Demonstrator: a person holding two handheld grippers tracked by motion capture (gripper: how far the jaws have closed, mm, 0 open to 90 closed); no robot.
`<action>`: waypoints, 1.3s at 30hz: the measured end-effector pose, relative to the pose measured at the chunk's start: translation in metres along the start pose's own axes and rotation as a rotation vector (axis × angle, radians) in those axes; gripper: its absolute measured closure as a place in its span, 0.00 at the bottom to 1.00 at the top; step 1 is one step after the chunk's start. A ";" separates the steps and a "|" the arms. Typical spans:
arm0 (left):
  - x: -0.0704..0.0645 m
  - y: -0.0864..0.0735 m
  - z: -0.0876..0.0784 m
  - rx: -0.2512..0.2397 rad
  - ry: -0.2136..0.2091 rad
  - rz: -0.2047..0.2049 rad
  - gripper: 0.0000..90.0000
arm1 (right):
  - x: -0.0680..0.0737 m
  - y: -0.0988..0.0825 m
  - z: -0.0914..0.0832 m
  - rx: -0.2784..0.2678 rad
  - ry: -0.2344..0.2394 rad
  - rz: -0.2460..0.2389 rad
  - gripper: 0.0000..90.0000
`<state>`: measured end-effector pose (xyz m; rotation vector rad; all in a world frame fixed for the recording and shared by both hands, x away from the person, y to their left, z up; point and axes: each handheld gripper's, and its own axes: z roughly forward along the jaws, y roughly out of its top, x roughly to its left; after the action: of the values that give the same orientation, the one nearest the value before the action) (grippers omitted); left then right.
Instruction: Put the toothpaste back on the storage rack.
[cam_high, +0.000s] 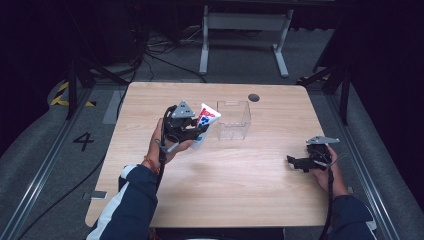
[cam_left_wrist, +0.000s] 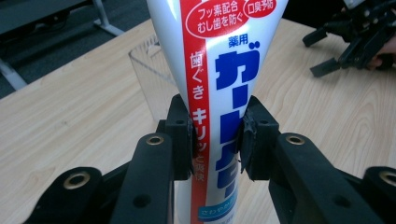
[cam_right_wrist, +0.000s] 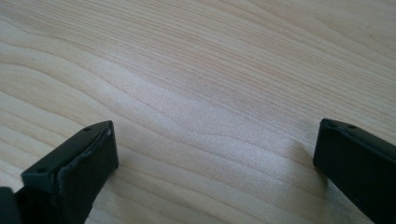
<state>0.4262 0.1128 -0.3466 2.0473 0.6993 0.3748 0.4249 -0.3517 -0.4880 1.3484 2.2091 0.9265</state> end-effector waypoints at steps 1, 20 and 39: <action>0.000 0.003 0.001 -0.004 0.004 0.014 0.77 | 0.000 0.000 0.000 0.000 0.000 -0.001 0.00; 0.005 0.035 0.020 -0.066 -0.002 0.009 0.77 | 0.000 0.000 0.000 -0.001 0.001 -0.003 0.00; 0.005 0.063 0.044 -0.117 0.008 0.016 0.77 | 0.000 0.000 0.000 -0.001 0.002 -0.004 0.00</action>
<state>0.4737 0.0599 -0.3171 1.9426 0.6504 0.4235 0.4245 -0.3518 -0.4880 1.3431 2.2114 0.9277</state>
